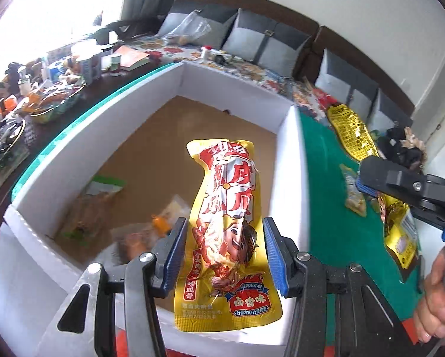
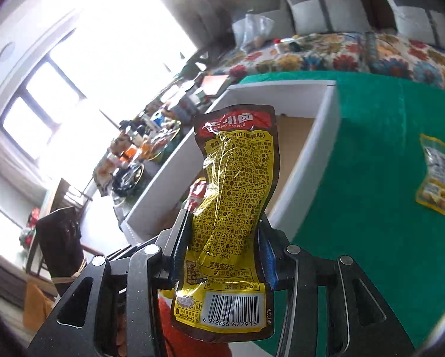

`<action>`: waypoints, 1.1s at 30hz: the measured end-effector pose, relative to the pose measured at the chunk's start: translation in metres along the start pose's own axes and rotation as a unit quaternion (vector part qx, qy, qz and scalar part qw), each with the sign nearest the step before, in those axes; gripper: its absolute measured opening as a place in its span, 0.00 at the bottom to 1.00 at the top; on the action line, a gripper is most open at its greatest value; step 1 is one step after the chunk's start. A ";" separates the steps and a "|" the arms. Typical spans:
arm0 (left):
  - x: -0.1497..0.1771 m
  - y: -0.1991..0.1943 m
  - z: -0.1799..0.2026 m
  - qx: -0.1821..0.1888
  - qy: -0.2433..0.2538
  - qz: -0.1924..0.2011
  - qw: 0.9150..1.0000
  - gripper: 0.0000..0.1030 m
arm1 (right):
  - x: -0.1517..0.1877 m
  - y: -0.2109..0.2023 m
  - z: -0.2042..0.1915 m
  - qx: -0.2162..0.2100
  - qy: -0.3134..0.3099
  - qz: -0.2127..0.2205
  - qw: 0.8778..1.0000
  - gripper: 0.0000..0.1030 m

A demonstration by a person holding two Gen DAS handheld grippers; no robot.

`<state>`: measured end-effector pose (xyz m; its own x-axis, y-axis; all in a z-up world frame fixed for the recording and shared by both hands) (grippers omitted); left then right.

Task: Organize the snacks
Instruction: 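Carry both packs over the white box and open both tools to drop them, then move both empty tools back over the remaining snack bags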

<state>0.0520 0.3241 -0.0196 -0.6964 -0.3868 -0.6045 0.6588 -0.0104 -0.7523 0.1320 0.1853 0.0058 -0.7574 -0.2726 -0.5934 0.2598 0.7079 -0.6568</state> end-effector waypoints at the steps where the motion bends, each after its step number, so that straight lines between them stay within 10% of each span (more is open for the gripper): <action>1: 0.003 0.007 -0.014 -0.023 -0.003 -0.006 1.000 0.55 | 0.004 0.010 -0.004 0.001 -0.004 -0.006 1.000 0.61; 5: 0.020 0.008 -0.042 -0.048 -0.027 -0.004 0.998 0.75 | 0.034 0.030 0.010 0.019 -0.001 -0.043 0.999 0.70; 12: 0.024 -0.020 -0.012 -0.007 -0.037 0.040 0.998 0.85 | 0.057 -0.046 0.115 0.112 -0.005 0.032 0.993 0.76; 17: 0.029 -0.028 0.081 0.063 0.037 0.035 0.997 0.93 | 0.117 -0.088 0.250 0.302 -0.008 -0.011 0.953 0.76; 23: 0.068 0.007 0.194 0.104 0.158 -0.019 0.982 0.98 | 0.165 -0.183 0.356 0.424 0.060 0.027 0.903 0.76; 33: 0.141 0.086 0.288 0.074 0.297 -0.108 0.946 0.98 | 0.187 -0.223 0.394 0.419 0.138 0.076 0.894 0.83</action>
<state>0.0922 0.0027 -0.0940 -0.8277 0.2242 -0.5144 0.4850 -0.1752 -0.8568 0.1683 -0.2803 -0.1416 -0.7645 0.0386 -0.6434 0.6419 -0.0455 -0.7654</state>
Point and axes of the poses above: each gripper's, at about its wrist camera, not at the fingertips, and y roughly the way its jaws point, z to its right, x to its underside, the point moved 4 cm from there along y, roughly the way its jaws point, and after that the axes turned 1 degree about y, right-handed, at the moved point
